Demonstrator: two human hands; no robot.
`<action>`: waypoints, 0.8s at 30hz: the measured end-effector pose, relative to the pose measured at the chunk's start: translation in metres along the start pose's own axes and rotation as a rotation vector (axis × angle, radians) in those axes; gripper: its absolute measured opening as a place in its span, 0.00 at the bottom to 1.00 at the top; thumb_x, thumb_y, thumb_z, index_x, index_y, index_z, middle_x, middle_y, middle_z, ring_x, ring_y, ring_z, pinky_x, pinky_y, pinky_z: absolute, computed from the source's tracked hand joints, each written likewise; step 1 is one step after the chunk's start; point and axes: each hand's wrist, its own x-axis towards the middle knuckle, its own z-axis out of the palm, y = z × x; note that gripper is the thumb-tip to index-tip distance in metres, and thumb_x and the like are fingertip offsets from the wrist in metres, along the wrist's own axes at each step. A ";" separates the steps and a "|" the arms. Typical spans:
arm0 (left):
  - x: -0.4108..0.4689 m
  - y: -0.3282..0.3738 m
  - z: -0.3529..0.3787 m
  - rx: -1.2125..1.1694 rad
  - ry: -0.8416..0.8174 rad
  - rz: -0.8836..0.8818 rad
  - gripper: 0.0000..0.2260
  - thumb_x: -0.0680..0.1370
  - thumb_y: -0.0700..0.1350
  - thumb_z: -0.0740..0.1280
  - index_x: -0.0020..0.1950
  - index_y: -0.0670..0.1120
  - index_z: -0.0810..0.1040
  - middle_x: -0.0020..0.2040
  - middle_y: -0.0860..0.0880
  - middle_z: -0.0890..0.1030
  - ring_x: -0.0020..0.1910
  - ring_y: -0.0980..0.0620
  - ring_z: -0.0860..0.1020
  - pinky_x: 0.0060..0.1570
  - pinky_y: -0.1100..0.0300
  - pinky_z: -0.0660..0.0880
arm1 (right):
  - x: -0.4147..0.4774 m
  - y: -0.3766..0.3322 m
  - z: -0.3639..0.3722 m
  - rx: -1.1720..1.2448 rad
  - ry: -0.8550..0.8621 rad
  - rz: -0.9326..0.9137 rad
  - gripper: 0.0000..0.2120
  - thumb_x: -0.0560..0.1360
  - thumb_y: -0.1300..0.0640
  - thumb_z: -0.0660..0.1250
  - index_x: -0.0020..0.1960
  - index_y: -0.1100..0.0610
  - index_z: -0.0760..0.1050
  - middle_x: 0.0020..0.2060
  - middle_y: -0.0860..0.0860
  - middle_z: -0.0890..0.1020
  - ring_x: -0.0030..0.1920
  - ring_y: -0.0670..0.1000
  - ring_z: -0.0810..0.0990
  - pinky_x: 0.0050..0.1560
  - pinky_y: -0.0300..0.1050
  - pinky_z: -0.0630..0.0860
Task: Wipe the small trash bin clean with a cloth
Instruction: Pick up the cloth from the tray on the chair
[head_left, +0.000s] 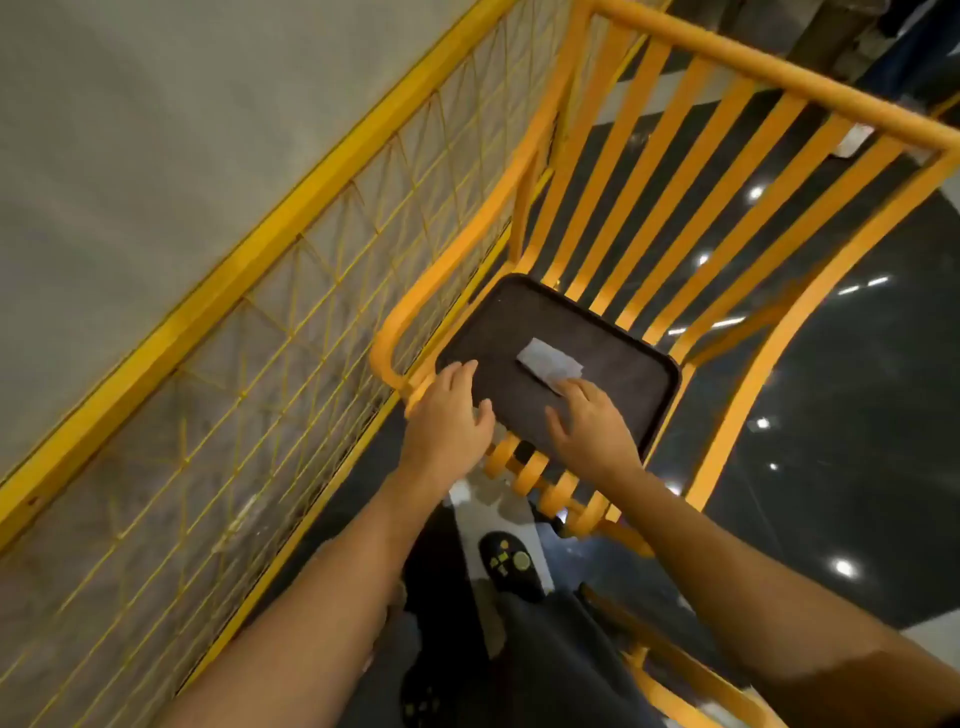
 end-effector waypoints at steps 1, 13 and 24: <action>0.013 0.001 0.009 -0.017 -0.018 -0.016 0.23 0.79 0.47 0.58 0.72 0.45 0.60 0.72 0.45 0.63 0.70 0.46 0.64 0.66 0.50 0.65 | 0.009 0.011 0.004 0.013 -0.006 0.035 0.20 0.78 0.54 0.61 0.67 0.61 0.68 0.64 0.58 0.73 0.65 0.58 0.70 0.63 0.51 0.69; 0.125 -0.022 0.111 -0.104 -0.195 -0.149 0.20 0.79 0.46 0.59 0.70 0.45 0.64 0.70 0.44 0.66 0.68 0.47 0.67 0.62 0.57 0.66 | 0.110 0.113 0.068 0.197 -0.033 0.363 0.21 0.77 0.53 0.62 0.68 0.60 0.66 0.64 0.60 0.72 0.64 0.59 0.70 0.63 0.51 0.68; 0.165 -0.062 0.158 -0.114 -0.165 -0.259 0.17 0.79 0.49 0.58 0.68 0.51 0.67 0.70 0.50 0.66 0.67 0.50 0.67 0.60 0.60 0.64 | 0.194 0.151 0.133 0.182 -0.085 0.544 0.32 0.76 0.49 0.63 0.74 0.58 0.54 0.70 0.60 0.63 0.70 0.62 0.60 0.68 0.57 0.63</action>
